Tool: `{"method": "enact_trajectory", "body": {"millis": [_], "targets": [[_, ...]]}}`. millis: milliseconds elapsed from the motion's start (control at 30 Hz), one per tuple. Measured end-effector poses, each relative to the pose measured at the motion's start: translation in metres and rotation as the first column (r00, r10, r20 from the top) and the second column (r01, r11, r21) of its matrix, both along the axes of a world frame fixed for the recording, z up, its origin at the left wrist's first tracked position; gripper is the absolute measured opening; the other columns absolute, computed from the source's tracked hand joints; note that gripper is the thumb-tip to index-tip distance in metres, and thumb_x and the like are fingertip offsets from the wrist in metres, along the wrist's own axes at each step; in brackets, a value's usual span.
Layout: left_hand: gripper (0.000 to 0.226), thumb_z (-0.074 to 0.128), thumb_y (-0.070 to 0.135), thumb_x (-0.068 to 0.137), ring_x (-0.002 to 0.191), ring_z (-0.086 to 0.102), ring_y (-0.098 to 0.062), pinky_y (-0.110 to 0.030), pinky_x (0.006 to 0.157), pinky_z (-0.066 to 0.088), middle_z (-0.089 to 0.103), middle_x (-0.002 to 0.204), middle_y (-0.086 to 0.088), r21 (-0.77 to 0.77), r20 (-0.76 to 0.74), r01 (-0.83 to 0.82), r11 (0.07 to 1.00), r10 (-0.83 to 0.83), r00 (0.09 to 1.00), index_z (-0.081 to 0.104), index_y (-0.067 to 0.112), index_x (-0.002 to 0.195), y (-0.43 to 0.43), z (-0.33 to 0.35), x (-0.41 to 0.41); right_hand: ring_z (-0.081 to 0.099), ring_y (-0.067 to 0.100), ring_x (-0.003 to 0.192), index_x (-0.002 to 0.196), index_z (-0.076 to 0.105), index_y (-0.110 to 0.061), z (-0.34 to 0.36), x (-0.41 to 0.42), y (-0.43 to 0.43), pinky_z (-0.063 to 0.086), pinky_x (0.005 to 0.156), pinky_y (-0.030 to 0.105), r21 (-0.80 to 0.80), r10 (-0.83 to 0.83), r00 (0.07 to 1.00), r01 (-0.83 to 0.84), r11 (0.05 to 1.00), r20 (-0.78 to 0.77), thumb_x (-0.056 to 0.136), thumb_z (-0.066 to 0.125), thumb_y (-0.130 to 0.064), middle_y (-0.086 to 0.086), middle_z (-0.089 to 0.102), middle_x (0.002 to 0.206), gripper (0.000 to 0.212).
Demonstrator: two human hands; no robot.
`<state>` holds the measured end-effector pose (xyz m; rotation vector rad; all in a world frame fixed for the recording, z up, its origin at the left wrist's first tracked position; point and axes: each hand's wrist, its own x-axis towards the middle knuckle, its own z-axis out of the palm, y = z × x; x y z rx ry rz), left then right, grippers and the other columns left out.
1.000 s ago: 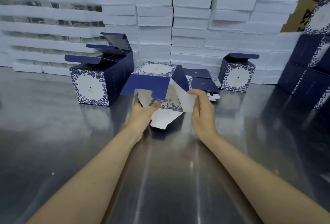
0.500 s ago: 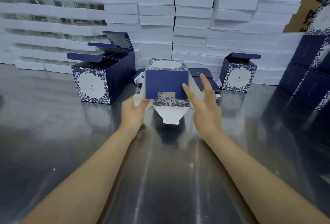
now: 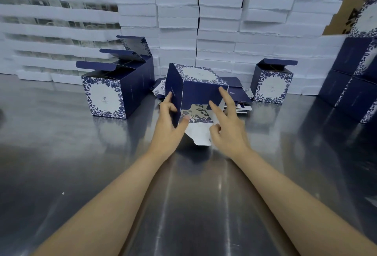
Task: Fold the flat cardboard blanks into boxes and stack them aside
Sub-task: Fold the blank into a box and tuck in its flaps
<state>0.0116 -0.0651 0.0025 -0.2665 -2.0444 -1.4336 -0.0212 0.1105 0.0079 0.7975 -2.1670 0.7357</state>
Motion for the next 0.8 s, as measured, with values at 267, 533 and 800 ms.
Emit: {"method": "enact_trajectory", "body": {"millis": [267, 533, 800], "targets": [[0.07, 0.062, -0.003, 0.084, 0.149, 0.006, -0.009, -0.014, 0.114, 0.02, 0.001, 0.162, 0.006, -0.307, 0.061, 0.094, 0.947, -0.079, 0.995, 0.034, 0.029, 0.139, 0.003, 0.002, 0.006, 0.047, 0.02, 0.125, 0.137, 0.047, -0.005, -0.001, 0.001, -0.006, 0.038, 0.105, 0.026, 0.046, 0.233, 0.965, -0.24, 0.97, 0.121, 0.086, 0.042, 0.006, 0.008, 0.037, 0.148, 0.051], [0.066, 0.058, 0.014, 0.094, 0.147, -0.014, -0.009, -0.005, 0.109, 0.001, -0.01, 0.162, 0.006, -0.348, 0.072, 0.108, 0.931, -0.089, 0.993, 0.025, 0.025, 0.151, 0.016, -0.002, 0.006, 0.048, 0.025, 0.122, 0.14, 0.042, -0.006, -0.005, -0.003, -0.007, 0.038, 0.103, 0.03, 0.047, 0.219, 0.943, -0.237, 0.97, 0.25, 0.087, 0.047, 0.002, 0.012, 0.053, 0.131, 0.053], [0.07, 0.054, 0.012, 0.095, 0.142, 0.023, -0.016, -0.004, 0.097, 0.019, 0.0, 0.161, -0.007, -0.138, 0.248, -0.157, 0.978, 0.187, 0.951, 0.016, 0.019, 0.153, 0.011, -0.003, -0.001, 0.049, 0.015, 0.129, 0.136, 0.05, -0.009, -0.001, 0.005, -0.009, 0.04, 0.105, 0.03, 0.181, 0.36, 0.922, -0.382, 0.906, 0.146, 0.074, 0.043, 0.003, 0.0, 0.053, 0.138, 0.064]]}}
